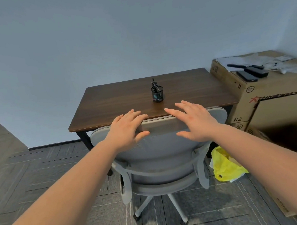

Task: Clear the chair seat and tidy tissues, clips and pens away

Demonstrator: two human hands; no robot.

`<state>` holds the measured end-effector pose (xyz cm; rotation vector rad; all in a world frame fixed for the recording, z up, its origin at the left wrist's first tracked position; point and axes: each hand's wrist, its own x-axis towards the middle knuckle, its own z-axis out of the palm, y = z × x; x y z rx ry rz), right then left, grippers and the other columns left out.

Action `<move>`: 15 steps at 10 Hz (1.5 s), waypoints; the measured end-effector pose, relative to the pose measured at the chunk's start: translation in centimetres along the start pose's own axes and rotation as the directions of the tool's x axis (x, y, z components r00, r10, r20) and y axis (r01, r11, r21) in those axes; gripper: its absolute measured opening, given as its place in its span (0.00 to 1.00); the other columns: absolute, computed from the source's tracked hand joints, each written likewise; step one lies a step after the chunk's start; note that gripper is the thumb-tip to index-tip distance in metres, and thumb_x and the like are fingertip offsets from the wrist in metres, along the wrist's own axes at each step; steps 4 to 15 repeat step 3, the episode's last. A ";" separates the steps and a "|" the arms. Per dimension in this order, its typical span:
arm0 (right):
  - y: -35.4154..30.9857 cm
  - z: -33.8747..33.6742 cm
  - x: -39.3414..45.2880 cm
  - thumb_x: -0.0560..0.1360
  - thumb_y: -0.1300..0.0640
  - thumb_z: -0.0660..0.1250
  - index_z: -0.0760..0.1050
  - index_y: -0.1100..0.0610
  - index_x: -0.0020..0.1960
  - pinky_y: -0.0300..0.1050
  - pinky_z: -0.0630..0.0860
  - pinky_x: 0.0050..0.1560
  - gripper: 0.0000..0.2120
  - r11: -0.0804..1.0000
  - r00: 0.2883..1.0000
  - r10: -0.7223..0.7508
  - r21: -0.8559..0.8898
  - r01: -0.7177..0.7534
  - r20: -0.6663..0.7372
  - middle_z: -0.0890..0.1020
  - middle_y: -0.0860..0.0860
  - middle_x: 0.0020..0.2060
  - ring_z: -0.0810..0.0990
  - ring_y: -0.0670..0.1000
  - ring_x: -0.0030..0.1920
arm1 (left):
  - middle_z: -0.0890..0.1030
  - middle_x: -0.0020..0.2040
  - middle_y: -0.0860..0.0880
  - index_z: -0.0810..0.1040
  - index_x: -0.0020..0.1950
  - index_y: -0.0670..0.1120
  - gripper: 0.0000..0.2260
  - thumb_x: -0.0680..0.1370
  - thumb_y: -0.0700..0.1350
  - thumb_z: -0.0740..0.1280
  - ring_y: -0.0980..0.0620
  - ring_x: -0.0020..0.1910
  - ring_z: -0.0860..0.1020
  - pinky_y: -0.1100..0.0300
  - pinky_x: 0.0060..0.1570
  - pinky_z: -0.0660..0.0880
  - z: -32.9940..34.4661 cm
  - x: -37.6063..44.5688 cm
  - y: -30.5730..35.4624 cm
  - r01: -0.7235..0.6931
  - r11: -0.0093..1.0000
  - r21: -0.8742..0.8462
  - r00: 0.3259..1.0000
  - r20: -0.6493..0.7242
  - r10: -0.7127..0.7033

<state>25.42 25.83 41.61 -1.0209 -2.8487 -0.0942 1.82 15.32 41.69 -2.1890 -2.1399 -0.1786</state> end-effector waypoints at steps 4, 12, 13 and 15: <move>-0.4 -3.0 -2.3 0.76 0.43 0.63 0.46 0.41 0.76 0.58 0.49 0.75 0.35 0.992 0.983 0.012 0.118 -0.034 0.181 0.53 0.49 0.78 0.48 0.50 0.78 | 0.62 0.76 0.50 0.62 0.73 0.55 0.25 0.78 0.61 0.57 0.49 0.77 0.56 0.48 0.73 0.56 0.0 -1.1 0.1 0.003 1.000 -0.011 1.000 0.006 -0.002; -0.4 -3.0 -2.3 0.76 0.43 0.63 0.46 0.41 0.76 0.58 0.49 0.75 0.35 0.992 0.983 0.012 0.118 -0.034 0.181 0.53 0.49 0.78 0.48 0.50 0.78 | 0.62 0.76 0.50 0.62 0.73 0.55 0.25 0.78 0.61 0.57 0.49 0.77 0.56 0.48 0.73 0.56 0.0 -1.1 0.1 0.003 1.000 -0.011 1.000 0.006 -0.002; -0.4 -3.0 -2.3 0.76 0.43 0.63 0.46 0.41 0.76 0.58 0.49 0.75 0.35 0.992 0.983 0.012 0.118 -0.034 0.181 0.53 0.49 0.78 0.48 0.50 0.78 | 0.62 0.76 0.50 0.62 0.73 0.55 0.25 0.78 0.61 0.57 0.49 0.77 0.56 0.48 0.73 0.56 0.0 -1.1 0.1 0.003 1.000 -0.011 1.000 0.006 -0.002; -0.4 -3.0 -2.3 0.76 0.43 0.63 0.46 0.41 0.76 0.58 0.49 0.75 0.35 0.992 0.983 0.012 0.118 -0.034 0.181 0.53 0.49 0.78 0.48 0.50 0.78 | 0.62 0.76 0.50 0.62 0.73 0.55 0.25 0.78 0.61 0.57 0.49 0.77 0.56 0.48 0.73 0.56 0.0 -1.1 0.1 0.003 1.000 -0.011 1.000 0.006 -0.002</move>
